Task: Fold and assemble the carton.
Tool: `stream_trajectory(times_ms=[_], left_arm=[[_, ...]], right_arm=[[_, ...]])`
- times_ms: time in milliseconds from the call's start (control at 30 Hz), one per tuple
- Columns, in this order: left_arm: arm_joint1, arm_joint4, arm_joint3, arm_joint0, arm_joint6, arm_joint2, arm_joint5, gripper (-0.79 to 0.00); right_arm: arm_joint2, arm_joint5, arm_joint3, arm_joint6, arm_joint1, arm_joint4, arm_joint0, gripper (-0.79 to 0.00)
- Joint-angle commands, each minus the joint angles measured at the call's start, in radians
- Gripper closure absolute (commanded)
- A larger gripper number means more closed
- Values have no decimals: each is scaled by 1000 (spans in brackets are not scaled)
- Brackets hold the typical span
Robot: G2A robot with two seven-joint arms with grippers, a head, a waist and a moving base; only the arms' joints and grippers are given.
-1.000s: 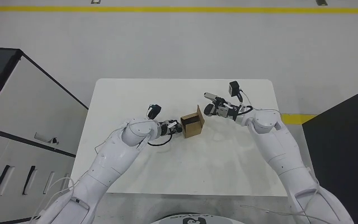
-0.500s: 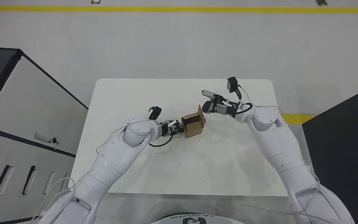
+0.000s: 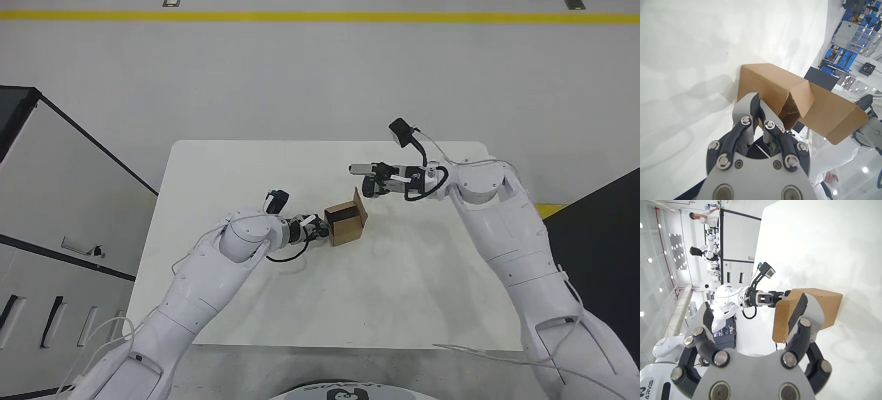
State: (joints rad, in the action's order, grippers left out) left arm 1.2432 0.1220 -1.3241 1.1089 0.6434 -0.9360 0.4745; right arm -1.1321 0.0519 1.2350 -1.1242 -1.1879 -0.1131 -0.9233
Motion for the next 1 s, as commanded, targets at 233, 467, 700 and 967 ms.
stream_trajectory(times_ms=[233,467,700,967], left_arm=[[0,0,0,0,0,0,0,0],[0,0,0,0,0,0,0,0],[0,0,0,0,0,0,0,0],[0,0,0,0,0,0,0,0]], right_arm=[[-70,-12,-61,-70,37,96,-15,-785],[-43,-25,-88,-92,41,118,-31,-665],[-6,-20,-51,-94,38,126,-19,-526],[49,-29,-39,-102,33,181,22,-354]])
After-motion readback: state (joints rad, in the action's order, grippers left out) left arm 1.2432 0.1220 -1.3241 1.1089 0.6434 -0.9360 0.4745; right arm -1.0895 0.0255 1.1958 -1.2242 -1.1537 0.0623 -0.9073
